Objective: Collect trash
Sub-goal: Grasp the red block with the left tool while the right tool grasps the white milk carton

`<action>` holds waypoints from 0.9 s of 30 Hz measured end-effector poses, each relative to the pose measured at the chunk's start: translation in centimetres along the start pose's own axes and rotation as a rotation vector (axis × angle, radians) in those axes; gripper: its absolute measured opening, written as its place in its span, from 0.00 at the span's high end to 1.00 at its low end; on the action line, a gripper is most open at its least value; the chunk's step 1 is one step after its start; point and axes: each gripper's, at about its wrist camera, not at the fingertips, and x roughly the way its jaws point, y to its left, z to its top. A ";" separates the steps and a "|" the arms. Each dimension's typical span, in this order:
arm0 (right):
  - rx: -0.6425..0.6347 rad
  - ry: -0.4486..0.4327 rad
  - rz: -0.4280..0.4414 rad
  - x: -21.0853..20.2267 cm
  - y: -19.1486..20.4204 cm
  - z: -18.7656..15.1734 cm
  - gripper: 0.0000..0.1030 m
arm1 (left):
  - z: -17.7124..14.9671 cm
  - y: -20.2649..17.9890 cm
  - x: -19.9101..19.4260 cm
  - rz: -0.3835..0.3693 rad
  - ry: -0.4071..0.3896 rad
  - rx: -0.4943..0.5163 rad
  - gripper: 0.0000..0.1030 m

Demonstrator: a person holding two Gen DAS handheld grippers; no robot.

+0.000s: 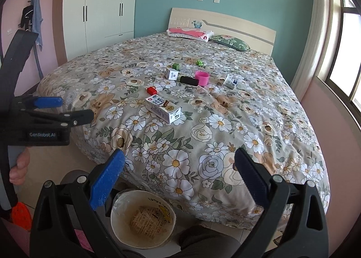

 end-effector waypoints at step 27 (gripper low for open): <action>-0.195 0.228 0.512 28.3 -2.8 7.0 0.07 | 15.2 5.8 30.6 -0.025 0.432 -0.540 0.05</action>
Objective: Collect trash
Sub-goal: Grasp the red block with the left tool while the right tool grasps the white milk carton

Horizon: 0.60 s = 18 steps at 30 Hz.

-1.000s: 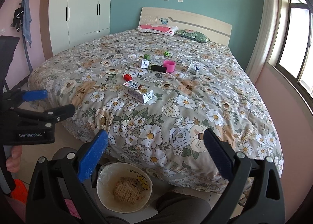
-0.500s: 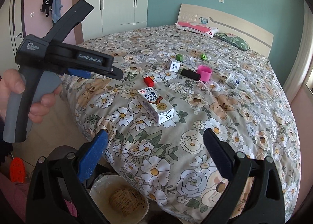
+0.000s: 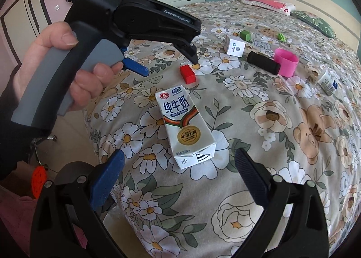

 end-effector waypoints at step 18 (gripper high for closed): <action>-0.117 0.119 0.061 7.6 -1.5 1.9 0.31 | 3.0 -0.1 5.8 -0.036 0.084 -0.023 0.72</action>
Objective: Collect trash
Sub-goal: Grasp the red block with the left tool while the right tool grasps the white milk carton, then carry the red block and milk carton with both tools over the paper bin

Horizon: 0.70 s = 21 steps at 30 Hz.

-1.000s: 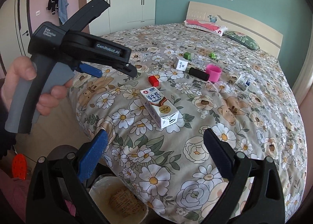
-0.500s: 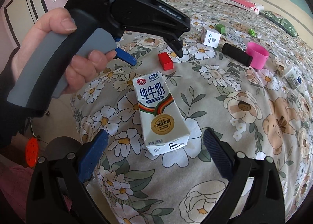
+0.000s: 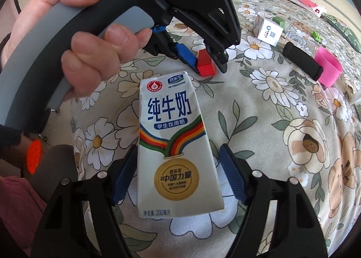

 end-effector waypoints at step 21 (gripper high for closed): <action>0.142 -0.062 -0.155 -8.0 2.4 -2.0 0.51 | -4.2 -3.1 -5.1 0.079 -0.074 0.253 0.79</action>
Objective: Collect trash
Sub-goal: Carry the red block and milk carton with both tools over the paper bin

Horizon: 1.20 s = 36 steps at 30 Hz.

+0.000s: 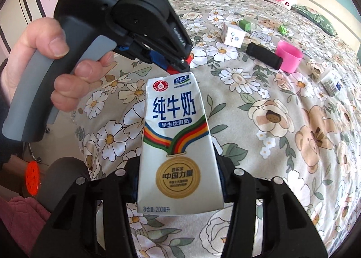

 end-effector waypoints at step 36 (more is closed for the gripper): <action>0.094 -0.408 -0.369 -30.9 10.7 -4.2 0.51 | -21.5 -2.4 -31.5 0.037 -0.612 0.387 0.79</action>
